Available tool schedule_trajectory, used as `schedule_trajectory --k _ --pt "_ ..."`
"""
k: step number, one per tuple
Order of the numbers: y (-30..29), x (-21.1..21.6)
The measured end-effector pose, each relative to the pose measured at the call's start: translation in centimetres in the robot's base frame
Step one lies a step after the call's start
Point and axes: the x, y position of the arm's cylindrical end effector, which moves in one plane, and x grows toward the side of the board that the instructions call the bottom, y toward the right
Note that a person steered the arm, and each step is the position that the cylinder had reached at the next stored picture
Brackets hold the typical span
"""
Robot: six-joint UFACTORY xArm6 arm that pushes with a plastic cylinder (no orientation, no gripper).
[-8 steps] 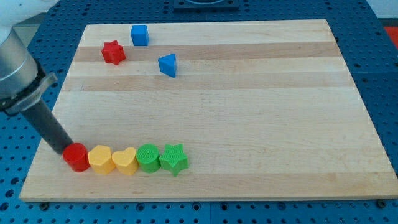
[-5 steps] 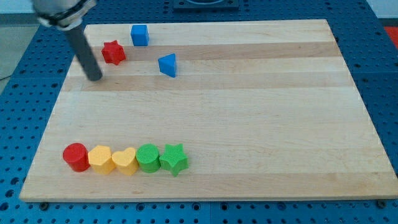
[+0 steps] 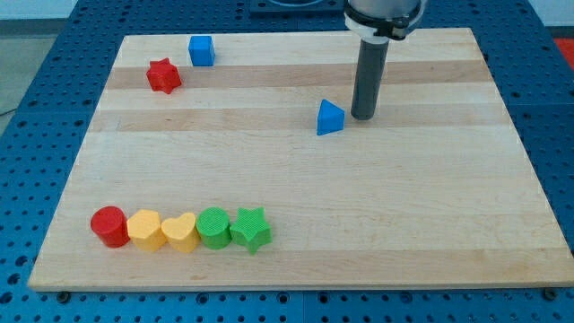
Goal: Bring the triangle to the right side of the green star
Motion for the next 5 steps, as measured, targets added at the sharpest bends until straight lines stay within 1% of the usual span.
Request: schedule_trajectory --k 1,2,3,4,5 --pt "-3.0 -1.0" --pt "-5.0 0.8" --pt "-4.3 7.0" --pt "-2.8 9.8" --pt "-4.1 6.5"
